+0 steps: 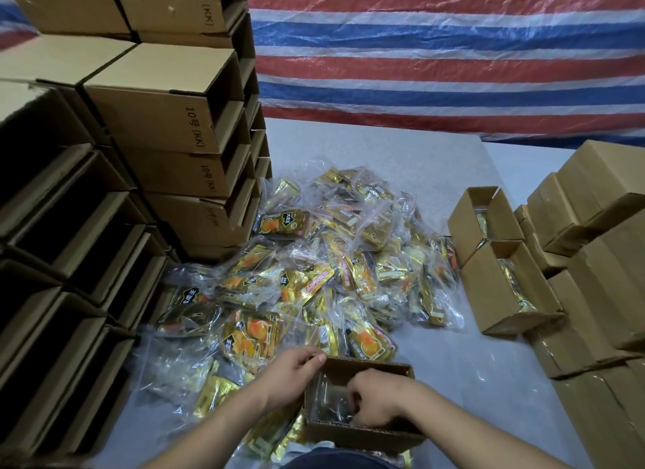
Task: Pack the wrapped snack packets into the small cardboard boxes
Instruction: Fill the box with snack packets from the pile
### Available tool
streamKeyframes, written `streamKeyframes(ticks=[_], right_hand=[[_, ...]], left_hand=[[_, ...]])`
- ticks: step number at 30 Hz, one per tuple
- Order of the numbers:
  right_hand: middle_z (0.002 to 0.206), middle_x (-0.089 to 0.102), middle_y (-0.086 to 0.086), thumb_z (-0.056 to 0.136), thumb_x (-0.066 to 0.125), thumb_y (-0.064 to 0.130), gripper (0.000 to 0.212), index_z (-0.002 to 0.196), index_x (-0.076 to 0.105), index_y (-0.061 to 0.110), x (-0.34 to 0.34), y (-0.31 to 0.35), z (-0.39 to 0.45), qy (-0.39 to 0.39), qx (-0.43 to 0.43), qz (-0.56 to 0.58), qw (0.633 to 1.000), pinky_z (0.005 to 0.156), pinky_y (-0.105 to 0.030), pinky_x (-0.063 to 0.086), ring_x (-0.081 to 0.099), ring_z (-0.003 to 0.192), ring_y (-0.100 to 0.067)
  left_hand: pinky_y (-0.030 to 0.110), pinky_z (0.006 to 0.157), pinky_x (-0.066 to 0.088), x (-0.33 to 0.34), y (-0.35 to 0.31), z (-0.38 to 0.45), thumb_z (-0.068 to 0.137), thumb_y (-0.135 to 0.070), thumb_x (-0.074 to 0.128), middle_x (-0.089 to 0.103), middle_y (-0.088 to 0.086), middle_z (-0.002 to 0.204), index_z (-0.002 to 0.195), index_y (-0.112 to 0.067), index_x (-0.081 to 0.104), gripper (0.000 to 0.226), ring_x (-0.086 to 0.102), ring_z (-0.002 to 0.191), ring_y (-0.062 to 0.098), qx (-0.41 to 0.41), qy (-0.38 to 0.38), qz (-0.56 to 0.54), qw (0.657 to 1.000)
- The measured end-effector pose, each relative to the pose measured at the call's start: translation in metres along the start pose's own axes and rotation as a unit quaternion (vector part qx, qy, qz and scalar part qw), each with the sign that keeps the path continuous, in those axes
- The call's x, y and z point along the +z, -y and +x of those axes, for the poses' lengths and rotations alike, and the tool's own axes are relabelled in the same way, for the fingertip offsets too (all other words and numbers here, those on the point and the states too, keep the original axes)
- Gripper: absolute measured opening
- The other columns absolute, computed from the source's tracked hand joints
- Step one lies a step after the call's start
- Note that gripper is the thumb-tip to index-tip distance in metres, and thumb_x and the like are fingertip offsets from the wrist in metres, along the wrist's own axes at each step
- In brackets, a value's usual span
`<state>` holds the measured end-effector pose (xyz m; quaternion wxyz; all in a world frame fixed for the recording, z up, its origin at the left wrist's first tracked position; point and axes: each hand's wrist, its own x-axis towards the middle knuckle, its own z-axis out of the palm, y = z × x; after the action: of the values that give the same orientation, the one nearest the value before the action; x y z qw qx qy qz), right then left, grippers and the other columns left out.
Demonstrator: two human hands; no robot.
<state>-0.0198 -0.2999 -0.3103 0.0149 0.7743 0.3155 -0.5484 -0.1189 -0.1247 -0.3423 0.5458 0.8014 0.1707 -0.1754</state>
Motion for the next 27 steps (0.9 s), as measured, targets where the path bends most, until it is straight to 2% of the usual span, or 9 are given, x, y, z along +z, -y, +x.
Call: streamKeyframes(ticks=[3, 5, 9, 15, 17, 19, 21, 24, 27], right_hand=[[0.137, 0.056, -0.008, 0.097, 0.051, 0.042, 0.045, 0.131, 0.059, 0.014, 0.015, 0.002, 0.014, 0.096, 0.009, 0.02, 0.995, 0.094, -0.033, 0.042, 0.056, 0.114, -0.024], [0.147, 0.049, -0.012, 0.102, 0.042, 0.038, 0.049, 0.141, 0.05, 0.009, 0.03, 0.004, 0.026, 0.15, 0.037, 0.047, 0.987, 0.102, -0.036, 0.039, 0.052, 0.124, -0.026], [0.144, 0.051, -0.01, 0.1, 0.041, 0.038, 0.047, 0.137, 0.053, 0.012, 0.033, 0.006, 0.031, 0.078, 0.059, 0.043, 0.994, 0.097, -0.031, 0.039, 0.052, 0.127, -0.026], [0.112, 0.065, -0.01, 0.098, 0.043, 0.038, 0.03, 0.108, 0.065, 0.02, 0.016, 0.003, 0.02, -0.003, -0.013, 0.097, 0.995, 0.078, -0.03, 0.042, 0.06, 0.1, -0.025], [0.121, 0.063, -0.008, 0.101, 0.039, 0.042, 0.037, 0.121, 0.062, 0.021, 0.016, 0.009, 0.021, -0.004, -0.03, 0.144, 0.989, 0.086, -0.03, 0.041, 0.057, 0.11, -0.022], [0.147, 0.048, -0.008, 0.103, 0.035, 0.04, 0.046, 0.144, 0.048, 0.023, 0.022, 0.014, 0.027, -0.016, -0.039, 0.129, 0.991, 0.105, -0.032, 0.033, 0.044, 0.134, -0.025], [0.158, 0.034, -0.008, 0.103, 0.036, 0.037, 0.051, 0.153, 0.033, 0.026, 0.03, 0.016, 0.035, -0.023, -0.044, 0.098, 0.994, 0.114, -0.034, 0.026, 0.034, 0.143, -0.027], [0.156, 0.038, -0.006, 0.103, 0.038, 0.036, 0.05, 0.152, 0.033, 0.031, 0.033, 0.017, 0.035, -0.038, -0.047, 0.131, 0.99, 0.115, -0.034, 0.029, 0.038, 0.141, -0.026], [0.141, 0.055, -0.005, 0.103, 0.039, 0.037, 0.043, 0.144, 0.048, 0.026, 0.021, 0.018, 0.019, -0.037, -0.059, 0.176, 0.982, 0.104, -0.031, 0.039, 0.051, 0.127, -0.022]], left_hand=[[0.032, 0.088, 0.055, 0.001, -0.002, 0.001, 0.098, -0.05, 0.049, 0.071, -0.013, 0.096, 0.103, -0.039, 0.067, 0.022, 0.065, 0.09, 0.001, 0.005, -0.001, 0.0, 1.0], [0.034, 0.084, 0.056, 0.002, -0.002, 0.0, 0.097, -0.05, 0.05, 0.072, -0.004, 0.097, 0.099, -0.04, 0.068, 0.021, 0.067, 0.089, 0.011, 0.008, 0.006, 0.003, 1.0], [0.028, 0.078, 0.054, 0.001, 0.0, -0.003, 0.097, -0.051, 0.049, 0.071, -0.007, 0.097, 0.098, -0.043, 0.067, 0.019, 0.066, 0.088, 0.01, 0.013, -0.003, 0.011, 1.0], [0.006, 0.068, 0.042, 0.0, -0.006, -0.005, 0.099, -0.047, 0.049, 0.065, -0.034, 0.093, 0.095, -0.043, 0.065, 0.017, 0.059, 0.088, -0.013, 0.013, -0.014, 0.002, 1.0], [0.002, 0.067, 0.04, 0.0, -0.008, -0.005, 0.1, -0.043, 0.05, 0.064, -0.038, 0.092, 0.094, -0.042, 0.065, 0.016, 0.058, 0.088, -0.016, 0.016, -0.014, -0.002, 1.0], [0.001, 0.069, 0.04, 0.0, -0.009, -0.005, 0.1, -0.042, 0.051, 0.065, -0.036, 0.092, 0.094, -0.042, 0.065, 0.015, 0.058, 0.09, -0.016, 0.015, -0.016, -0.004, 1.0], [0.002, 0.07, 0.041, 0.0, -0.01, -0.005, 0.099, -0.043, 0.051, 0.067, -0.031, 0.092, 0.094, -0.042, 0.066, 0.016, 0.059, 0.091, -0.015, 0.013, -0.013, -0.003, 1.0], [0.002, 0.072, 0.041, 0.0, -0.01, -0.008, 0.099, -0.044, 0.051, 0.067, -0.026, 0.094, 0.094, -0.045, 0.064, 0.014, 0.057, 0.093, -0.016, 0.016, -0.009, 0.018, 1.0], [0.001, 0.073, 0.042, -0.003, -0.008, -0.008, 0.099, -0.044, 0.051, 0.066, -0.024, 0.098, 0.099, -0.045, 0.063, 0.012, 0.056, 0.094, -0.018, 0.02, 0.0, 0.03, 0.999]])
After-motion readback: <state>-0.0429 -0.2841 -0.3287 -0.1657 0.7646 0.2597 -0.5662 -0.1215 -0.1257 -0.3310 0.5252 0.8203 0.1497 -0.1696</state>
